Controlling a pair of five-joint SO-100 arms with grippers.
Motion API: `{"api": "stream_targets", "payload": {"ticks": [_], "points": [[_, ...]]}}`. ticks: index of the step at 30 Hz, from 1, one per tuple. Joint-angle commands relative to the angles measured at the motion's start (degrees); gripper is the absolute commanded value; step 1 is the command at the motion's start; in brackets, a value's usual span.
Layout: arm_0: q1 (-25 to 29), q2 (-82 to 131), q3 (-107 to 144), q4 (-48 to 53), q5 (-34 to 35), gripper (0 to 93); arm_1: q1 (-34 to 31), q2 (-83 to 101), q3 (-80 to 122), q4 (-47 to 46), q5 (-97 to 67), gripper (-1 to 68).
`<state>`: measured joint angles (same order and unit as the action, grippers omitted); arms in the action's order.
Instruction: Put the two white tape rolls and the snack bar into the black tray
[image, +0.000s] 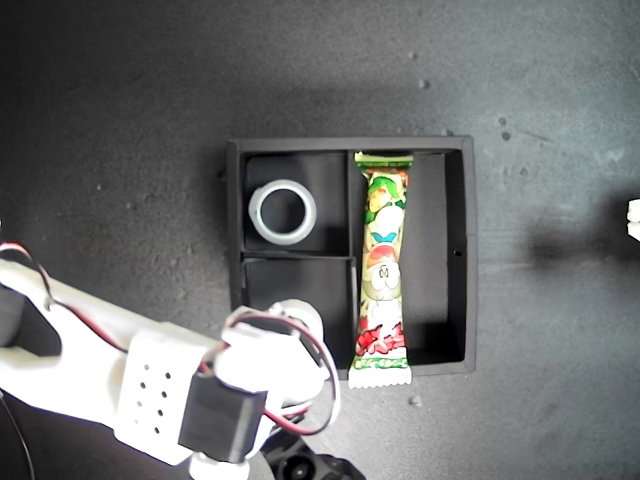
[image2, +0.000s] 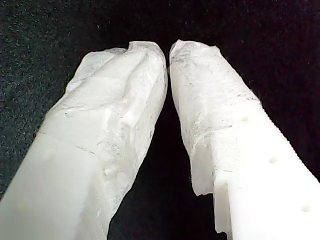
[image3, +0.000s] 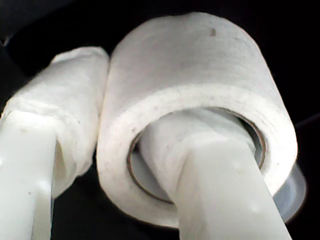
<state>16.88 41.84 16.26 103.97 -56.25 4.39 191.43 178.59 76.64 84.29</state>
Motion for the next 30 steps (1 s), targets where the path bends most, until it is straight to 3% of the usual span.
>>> {"api": "stream_targets", "payload": {"ticks": [1,12,30], "points": [[0.2,0.4,-2.9,1.1,-0.7,0.1,0.2,0.6,0.4,0.2,-0.4,0.9],[0.9,1.8,-1.7,1.1,-1.1,9.7,-0.1,0.6,0.4,0.2,-0.4,1.0],[-0.6,17.9,8.3,1.1,0.9,9.6,-0.2,0.6,0.4,0.2,-0.4,1.0]]}}
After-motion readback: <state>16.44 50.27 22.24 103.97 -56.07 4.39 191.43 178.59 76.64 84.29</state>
